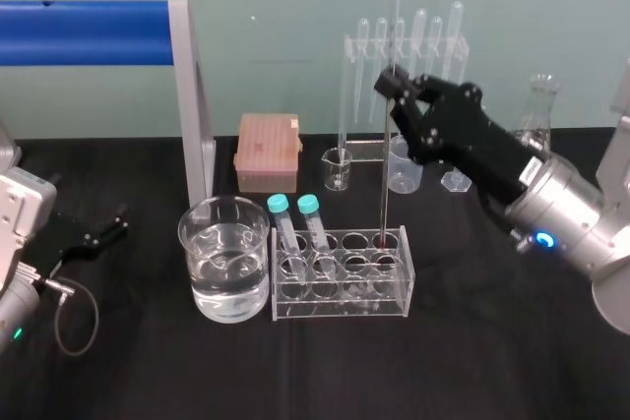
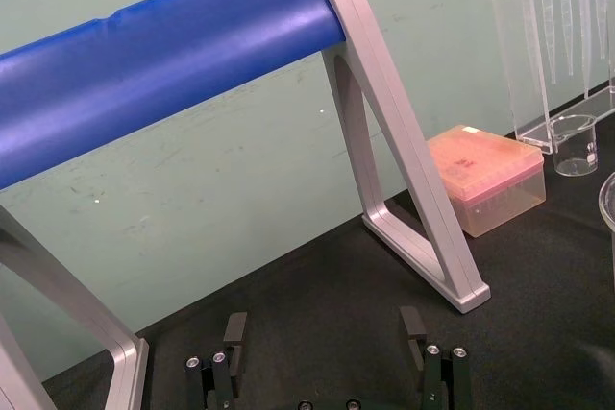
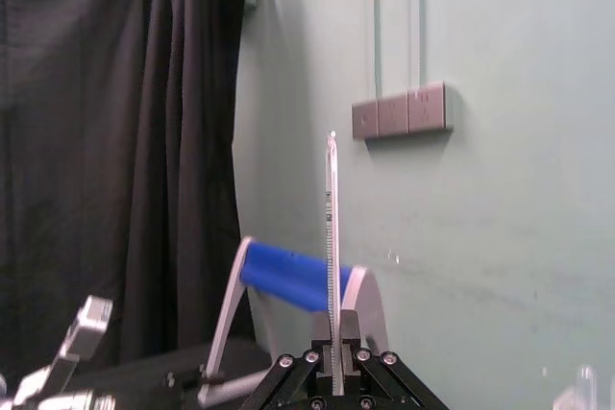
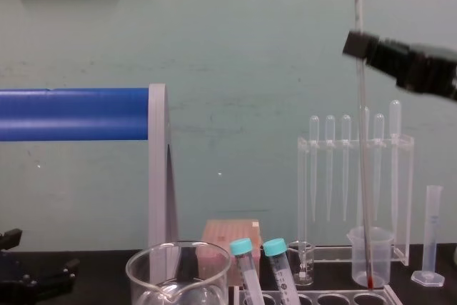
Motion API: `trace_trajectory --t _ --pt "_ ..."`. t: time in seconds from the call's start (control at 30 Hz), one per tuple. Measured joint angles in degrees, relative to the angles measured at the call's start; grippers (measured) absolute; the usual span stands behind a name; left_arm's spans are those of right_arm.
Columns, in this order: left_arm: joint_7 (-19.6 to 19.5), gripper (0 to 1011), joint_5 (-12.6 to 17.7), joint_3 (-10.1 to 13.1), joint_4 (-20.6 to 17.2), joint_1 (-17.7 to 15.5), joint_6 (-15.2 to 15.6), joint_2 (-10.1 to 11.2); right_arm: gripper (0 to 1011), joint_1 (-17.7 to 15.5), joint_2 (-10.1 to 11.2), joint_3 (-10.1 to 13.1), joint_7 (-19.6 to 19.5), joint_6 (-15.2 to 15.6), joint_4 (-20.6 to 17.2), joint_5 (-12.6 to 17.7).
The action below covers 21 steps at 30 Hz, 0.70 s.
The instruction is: Hold the thermometer with one hand and immerse one end into the beaker, then reinsert it into the test tube rack.
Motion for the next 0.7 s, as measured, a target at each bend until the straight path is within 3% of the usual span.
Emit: trace_trajectory --t 0.3,0.7 --pt "0.0 1008 0.0 0.0 0.0 0.0 0.0 0.0 55 -0.5 -1.3 -1.5 0.0 0.8 2.3 -0.6" --pt "0.0 1008 0.0 0.0 0.0 0.0 0.0 0.0 55 1.6 -3.8 -2.7 1.5 -1.9 6.6 -2.4"
